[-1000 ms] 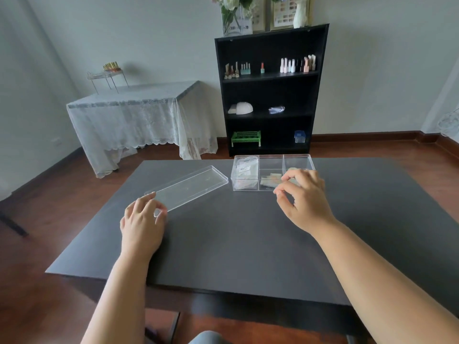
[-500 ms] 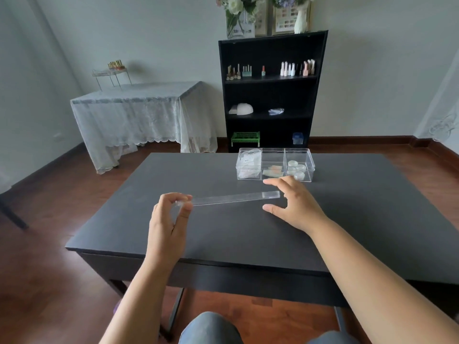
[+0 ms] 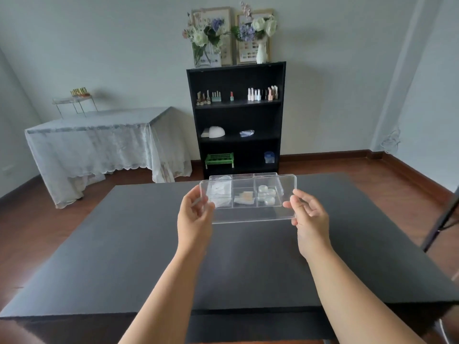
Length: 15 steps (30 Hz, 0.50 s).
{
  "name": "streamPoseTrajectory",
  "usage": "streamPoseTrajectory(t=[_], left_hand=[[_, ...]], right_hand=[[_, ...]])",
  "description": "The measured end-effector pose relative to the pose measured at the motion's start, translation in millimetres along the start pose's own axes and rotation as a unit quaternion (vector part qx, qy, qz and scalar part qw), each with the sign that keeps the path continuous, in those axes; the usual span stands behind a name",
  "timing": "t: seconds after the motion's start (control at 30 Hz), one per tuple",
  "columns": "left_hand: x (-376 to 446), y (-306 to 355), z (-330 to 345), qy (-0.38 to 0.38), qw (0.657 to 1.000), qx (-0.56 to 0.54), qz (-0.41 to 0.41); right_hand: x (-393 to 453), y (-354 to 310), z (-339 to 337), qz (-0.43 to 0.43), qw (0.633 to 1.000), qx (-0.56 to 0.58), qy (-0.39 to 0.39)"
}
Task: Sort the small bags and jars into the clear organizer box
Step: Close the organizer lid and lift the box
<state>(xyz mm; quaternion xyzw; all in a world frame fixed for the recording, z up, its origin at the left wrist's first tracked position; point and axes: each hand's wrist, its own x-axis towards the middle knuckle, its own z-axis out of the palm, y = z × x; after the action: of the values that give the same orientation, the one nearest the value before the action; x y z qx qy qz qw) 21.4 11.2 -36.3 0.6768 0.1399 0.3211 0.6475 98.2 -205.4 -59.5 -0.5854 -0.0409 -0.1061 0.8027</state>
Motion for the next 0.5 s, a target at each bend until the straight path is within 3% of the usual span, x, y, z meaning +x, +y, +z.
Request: streamPoseTrajectory(t=[0.27, 0.37, 0.5], left_hand=[[37.6, 6.1, 28.5, -0.034, 0.985, 0.152, 0.074], [54.2, 3.5, 27.5, -0.032, 0.969, 0.226, 0.097], [73.4, -3.6, 30.0, 0.008, 0.954, 0.277, 0.115]], right_hand=[[31.5, 7.2, 2.2, 0.036, 0.992, 0.015, 0.123], [37.5, 13.3, 7.8, 0.006, 0.994, -0.021, 0.112], [42.9, 17.6, 17.2, -0.072, 0.987, -0.14, 0.015]])
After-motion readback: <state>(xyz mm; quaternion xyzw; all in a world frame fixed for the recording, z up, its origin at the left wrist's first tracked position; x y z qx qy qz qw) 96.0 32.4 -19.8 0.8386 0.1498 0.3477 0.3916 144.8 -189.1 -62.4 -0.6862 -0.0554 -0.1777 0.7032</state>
